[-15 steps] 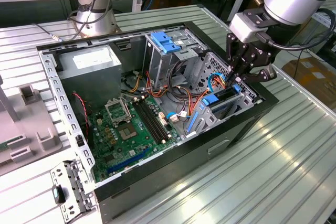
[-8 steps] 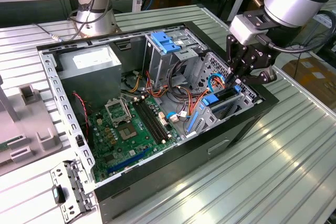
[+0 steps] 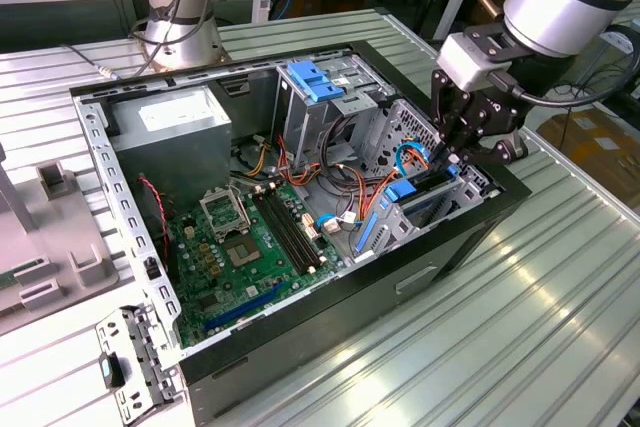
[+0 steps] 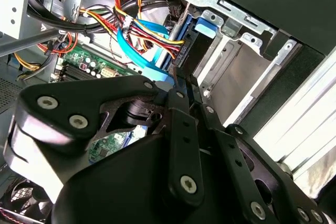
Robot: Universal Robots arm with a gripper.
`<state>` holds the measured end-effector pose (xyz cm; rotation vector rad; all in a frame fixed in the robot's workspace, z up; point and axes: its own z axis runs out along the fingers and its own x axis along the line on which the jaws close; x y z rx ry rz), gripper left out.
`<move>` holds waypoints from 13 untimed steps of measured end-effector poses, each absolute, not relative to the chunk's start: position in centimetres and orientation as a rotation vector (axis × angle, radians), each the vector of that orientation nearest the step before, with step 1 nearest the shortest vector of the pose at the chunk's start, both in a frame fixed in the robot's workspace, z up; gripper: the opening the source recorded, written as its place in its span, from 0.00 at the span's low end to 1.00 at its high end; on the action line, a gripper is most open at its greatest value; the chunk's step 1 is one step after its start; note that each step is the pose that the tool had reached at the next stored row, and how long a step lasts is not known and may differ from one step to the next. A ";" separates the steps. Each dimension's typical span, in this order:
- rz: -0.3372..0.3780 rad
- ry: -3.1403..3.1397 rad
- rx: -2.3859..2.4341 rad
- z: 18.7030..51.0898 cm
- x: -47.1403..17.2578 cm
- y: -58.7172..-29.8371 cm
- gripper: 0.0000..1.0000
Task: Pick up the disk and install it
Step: 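Insert the second disk wire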
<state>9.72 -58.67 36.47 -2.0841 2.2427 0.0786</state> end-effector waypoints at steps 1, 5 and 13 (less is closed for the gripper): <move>0.079 2.243 -2.084 36.4 9.7 -58.7 0.16; 0.079 2.243 -2.084 36.4 9.7 -58.7 0.16; 0.079 2.243 -2.084 35.9 9.7 -58.7 0.16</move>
